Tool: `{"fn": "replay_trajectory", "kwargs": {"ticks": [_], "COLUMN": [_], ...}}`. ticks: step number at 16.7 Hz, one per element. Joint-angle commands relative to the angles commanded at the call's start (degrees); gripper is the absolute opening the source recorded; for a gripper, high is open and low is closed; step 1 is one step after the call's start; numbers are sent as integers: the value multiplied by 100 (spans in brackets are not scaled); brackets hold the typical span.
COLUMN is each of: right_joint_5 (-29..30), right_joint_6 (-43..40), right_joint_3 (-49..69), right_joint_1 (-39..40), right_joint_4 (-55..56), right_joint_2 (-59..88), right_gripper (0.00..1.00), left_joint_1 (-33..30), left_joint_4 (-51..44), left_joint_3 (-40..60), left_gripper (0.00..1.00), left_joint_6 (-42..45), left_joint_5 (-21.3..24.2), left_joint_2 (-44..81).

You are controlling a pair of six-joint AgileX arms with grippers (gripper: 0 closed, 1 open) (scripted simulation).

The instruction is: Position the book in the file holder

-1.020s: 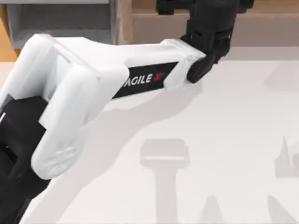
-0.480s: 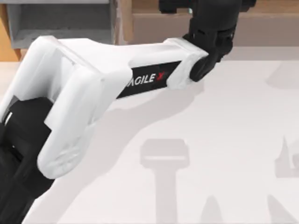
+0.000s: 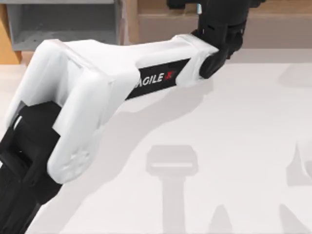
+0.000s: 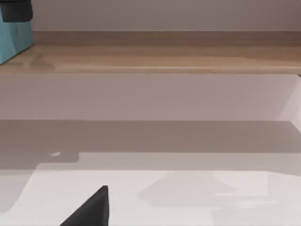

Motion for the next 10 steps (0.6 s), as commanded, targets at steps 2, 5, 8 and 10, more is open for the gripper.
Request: {"fn": "replay_trajectory", "kwargs": {"ticks": [2, 5, 8, 10], "right_joint_5": [0, 0, 0, 0], "right_joint_6": [0, 0, 0, 0], "right_joint_3": [0, 0, 0, 0], "right_joint_1": [0, 0, 0, 0], "right_joint_4": [0, 0, 0, 0], "right_joint_2": [0, 0, 0, 0], "right_gripper": [100, 100, 100, 100], "left_joint_1": [0, 0, 0, 0], "left_joint_4": [0, 0, 0, 0], "left_joint_3": [0, 0, 0, 0], "left_gripper": [85, 62, 40, 25], "left_joint_6": [0, 0, 0, 0], "left_joint_5": [0, 0, 0, 0], "left_joint_2": [0, 0, 0, 0]}}
